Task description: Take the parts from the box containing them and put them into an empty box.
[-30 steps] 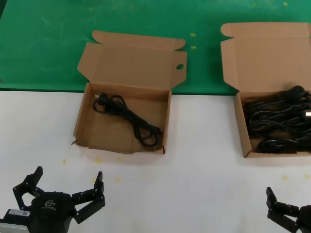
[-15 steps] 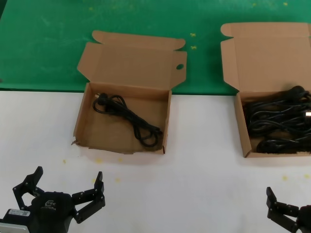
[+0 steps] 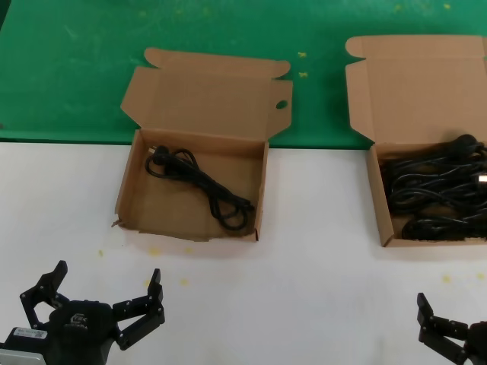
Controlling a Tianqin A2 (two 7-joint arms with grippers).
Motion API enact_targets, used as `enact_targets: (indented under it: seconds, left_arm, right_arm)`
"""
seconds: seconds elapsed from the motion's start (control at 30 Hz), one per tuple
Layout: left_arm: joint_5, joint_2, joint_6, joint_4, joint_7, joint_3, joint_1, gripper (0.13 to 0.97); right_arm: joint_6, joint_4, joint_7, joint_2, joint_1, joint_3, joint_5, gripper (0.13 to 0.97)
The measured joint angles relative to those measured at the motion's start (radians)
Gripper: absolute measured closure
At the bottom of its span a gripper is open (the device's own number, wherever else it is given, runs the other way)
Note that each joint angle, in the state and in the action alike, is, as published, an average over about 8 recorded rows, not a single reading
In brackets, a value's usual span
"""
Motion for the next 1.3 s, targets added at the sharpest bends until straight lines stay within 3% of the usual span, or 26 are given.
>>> enact_targets:
  seconds: [1.3]
  left_arm:
    - [0.0,0.0,0.0,0.0,0.0,0.0,0.0,0.132]
  right_arm:
    - [0.0,0.0,0.0,0.0,0.0,0.0,0.0,0.129]
